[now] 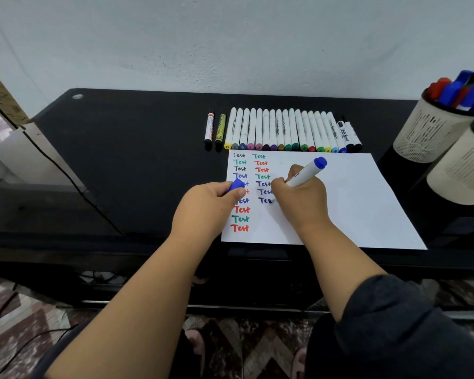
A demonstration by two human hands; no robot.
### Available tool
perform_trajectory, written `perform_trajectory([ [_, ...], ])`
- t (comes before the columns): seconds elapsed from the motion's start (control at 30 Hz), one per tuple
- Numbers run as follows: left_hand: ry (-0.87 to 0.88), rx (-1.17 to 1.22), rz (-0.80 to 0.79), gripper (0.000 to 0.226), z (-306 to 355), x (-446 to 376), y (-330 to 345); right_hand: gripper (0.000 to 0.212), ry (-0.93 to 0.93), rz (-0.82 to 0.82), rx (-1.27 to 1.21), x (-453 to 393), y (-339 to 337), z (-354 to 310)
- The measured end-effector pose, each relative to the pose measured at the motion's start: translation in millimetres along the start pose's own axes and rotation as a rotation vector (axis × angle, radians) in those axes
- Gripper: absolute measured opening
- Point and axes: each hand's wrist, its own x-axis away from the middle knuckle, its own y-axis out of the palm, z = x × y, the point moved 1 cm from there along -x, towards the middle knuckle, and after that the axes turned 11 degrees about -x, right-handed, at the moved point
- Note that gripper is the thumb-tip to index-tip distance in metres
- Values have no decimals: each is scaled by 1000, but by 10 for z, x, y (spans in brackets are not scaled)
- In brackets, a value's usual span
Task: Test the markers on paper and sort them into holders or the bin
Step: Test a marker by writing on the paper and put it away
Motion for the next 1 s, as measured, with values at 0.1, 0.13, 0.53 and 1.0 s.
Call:
perform_trajectory([
  [0.1, 0, -10, -10, 44, -7, -11, -3, 35, 3, 27, -23, -6, -4, 10],
  [0.13, 0, -11, -16, 44, -9, -15, 1, 35, -1, 34, -15, -8, -5, 12],
  [0.53, 23, 21, -23, 41, -55, -8, 7, 35, 20, 15, -62, -14, -16, -3],
  [1.0, 73, 158, -120, 39, -23, 50, 6, 41, 171, -83, -588, -2, -61, -130],
])
